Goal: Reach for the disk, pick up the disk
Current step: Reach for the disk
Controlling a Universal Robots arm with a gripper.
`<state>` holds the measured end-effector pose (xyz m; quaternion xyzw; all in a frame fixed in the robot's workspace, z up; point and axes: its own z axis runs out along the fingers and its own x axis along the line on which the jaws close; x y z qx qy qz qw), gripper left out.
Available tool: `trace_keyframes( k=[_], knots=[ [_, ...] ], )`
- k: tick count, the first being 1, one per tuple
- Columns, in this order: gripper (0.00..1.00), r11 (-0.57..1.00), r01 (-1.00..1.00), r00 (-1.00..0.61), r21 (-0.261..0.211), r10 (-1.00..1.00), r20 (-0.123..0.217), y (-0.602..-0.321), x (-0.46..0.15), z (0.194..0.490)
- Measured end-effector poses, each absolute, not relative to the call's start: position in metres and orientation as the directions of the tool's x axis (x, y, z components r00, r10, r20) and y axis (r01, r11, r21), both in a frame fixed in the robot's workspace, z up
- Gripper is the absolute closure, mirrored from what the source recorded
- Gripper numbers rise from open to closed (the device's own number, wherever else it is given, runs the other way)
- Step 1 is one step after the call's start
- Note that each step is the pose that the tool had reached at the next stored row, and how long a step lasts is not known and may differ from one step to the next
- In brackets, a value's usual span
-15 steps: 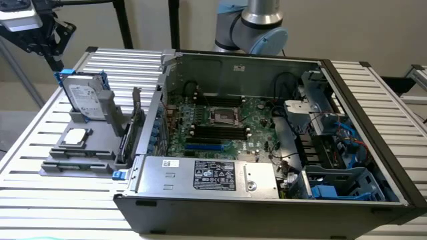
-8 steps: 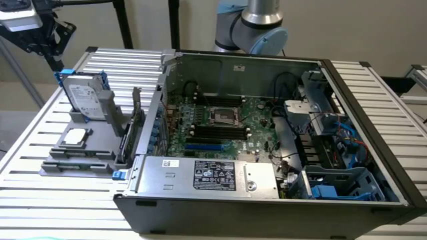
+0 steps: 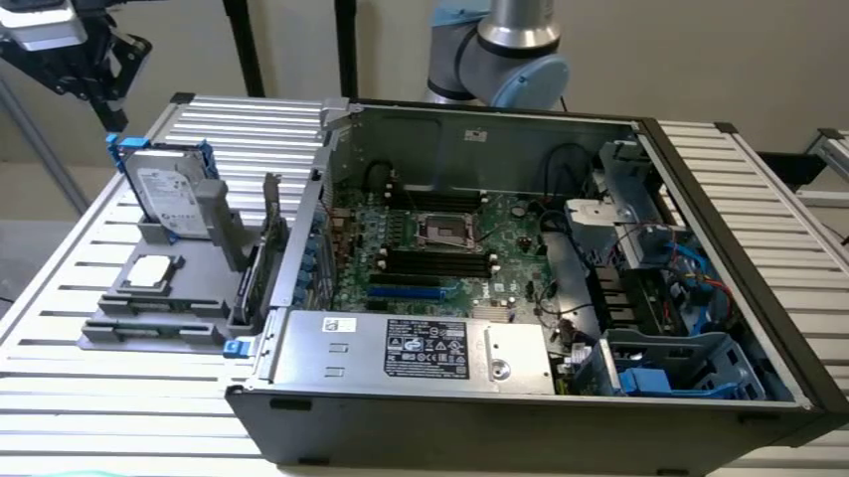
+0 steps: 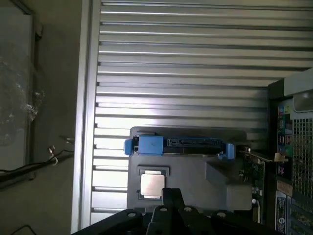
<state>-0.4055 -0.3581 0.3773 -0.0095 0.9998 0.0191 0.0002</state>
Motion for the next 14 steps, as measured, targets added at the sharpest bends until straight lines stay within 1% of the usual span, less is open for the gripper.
trace_keyframes(
  k=[9,14],
  knots=[
    [0.89,0.999,-0.019,-1.0,0.038,-0.019,-0.001,-0.324,-0.427,0.377],
    [0.89,0.999,-0.019,-1.0,0.038,-0.019,-0.001,-0.322,-0.428,0.377]
  ],
)
